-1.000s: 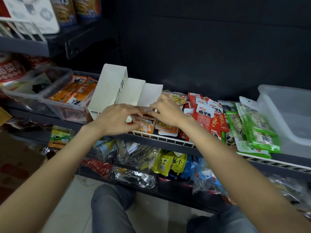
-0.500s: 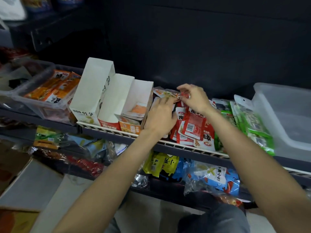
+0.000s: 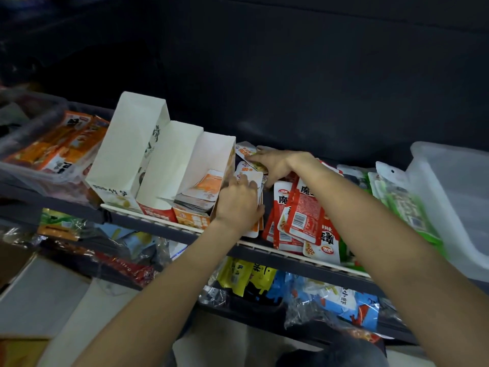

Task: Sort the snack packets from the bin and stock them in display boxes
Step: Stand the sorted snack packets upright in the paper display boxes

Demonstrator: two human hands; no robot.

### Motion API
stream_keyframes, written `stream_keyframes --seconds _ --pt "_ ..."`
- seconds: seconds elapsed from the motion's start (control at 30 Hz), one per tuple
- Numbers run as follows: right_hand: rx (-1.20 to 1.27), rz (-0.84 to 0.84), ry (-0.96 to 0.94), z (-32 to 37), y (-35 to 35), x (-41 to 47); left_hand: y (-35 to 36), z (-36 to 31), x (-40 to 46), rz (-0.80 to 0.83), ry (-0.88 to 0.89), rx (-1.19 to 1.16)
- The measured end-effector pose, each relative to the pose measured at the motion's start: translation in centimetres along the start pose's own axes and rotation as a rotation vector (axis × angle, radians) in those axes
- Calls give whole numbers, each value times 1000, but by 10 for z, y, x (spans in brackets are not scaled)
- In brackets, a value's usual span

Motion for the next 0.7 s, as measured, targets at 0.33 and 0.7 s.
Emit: stream_keyframes --seconds 0.33,0.7 --pt "-274 -360 -188 19 -9 -31 1 2 -3 -41 9 57" --pt "-315 -752 -233 3 -36 -54 1 2 -9 -69 20 98"
Point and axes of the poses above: each hand's wrist, its own x-axis towards the middle knuckle, its own y-axis out of the palm, z = x × y, the point moved 5 cm from there along x, towards the middle knuckle, and after that the axes turned 13 degrees about -z, right-handed, at the moved point
